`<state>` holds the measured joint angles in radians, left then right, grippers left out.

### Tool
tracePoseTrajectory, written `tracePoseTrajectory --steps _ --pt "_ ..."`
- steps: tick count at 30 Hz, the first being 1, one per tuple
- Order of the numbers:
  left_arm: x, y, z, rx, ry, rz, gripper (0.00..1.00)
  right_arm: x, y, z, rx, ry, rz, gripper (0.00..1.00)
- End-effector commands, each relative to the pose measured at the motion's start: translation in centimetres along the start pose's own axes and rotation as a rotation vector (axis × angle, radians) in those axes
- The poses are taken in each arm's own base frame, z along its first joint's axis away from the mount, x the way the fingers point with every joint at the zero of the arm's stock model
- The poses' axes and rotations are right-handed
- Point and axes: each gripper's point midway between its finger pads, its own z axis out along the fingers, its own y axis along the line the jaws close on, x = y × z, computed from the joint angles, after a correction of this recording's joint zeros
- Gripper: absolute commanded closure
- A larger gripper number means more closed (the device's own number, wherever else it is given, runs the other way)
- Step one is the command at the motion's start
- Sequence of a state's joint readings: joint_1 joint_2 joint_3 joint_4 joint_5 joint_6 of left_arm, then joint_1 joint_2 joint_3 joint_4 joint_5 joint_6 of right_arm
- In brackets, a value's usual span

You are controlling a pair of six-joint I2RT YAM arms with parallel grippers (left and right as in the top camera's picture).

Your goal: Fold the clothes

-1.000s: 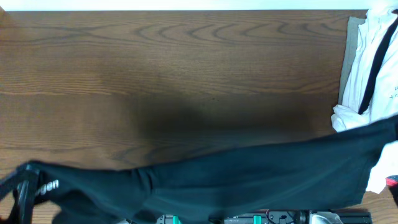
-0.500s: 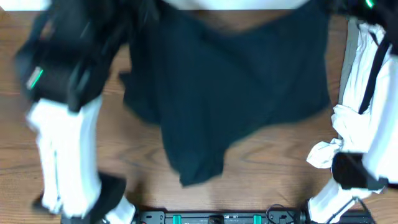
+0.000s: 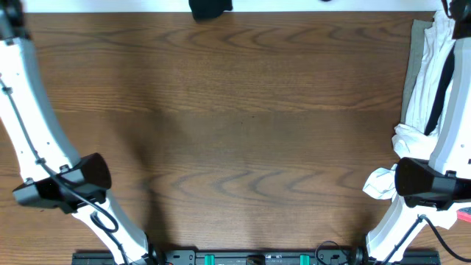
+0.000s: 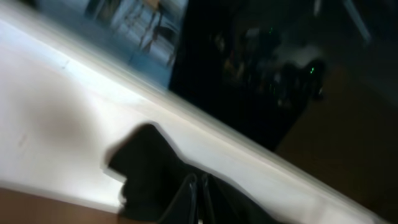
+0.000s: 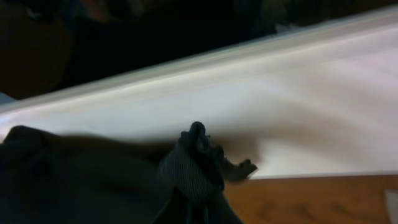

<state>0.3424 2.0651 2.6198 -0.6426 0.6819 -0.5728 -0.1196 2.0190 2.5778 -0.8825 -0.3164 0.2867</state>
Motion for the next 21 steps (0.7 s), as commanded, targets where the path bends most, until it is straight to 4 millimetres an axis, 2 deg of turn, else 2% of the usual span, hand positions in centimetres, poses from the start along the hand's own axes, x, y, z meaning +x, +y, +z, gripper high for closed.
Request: tracePoseTrajectory --steps 1,3,4,7,9,11,13,15,21 --pt "4.2 -0.8 -0.7 0.070 0.194 0.000 0.94 0.3 -2.1 -1.3 0.090 0.023 -0.038 0.99" --pt "7.0 3.3 -0.8 -0.109 0.274 -0.049 0.94 2.6 -3.3 -0.7 0.131 0.110 -0.034 0.99" --pt "8.8 5.7 -1.0 -0.222 0.325 -0.081 0.94 4.4 -4.2 -0.2 0.158 0.172 -0.019 0.99" --pt "13.2 11.1 -1.7 -0.465 0.457 -0.145 0.94 9.3 -6.2 1.5 0.193 0.331 0.017 0.99" --pt "15.6 13.3 -1.9 -0.551 0.533 -0.182 0.94 12.3 -6.9 2.7 0.187 0.419 0.037 0.99" --pt "17.5 14.5 -1.9 -0.579 0.599 -0.217 0.94 15.1 -7.3 3.8 0.172 0.492 0.057 0.99" --pt "18.7 14.8 -1.9 -0.593 0.637 -0.234 0.94 17.0 -7.5 4.5 0.175 0.537 0.066 0.99" --pt "19.5 14.2 -1.7 -0.577 0.669 -0.223 0.94 18.1 -7.3 5.0 0.169 0.560 0.064 0.99" --pt "23.6 8.9 0.0 -0.413 0.807 -0.147 0.94 18.6 -6.2 5.4 0.152 0.564 0.049 0.99"
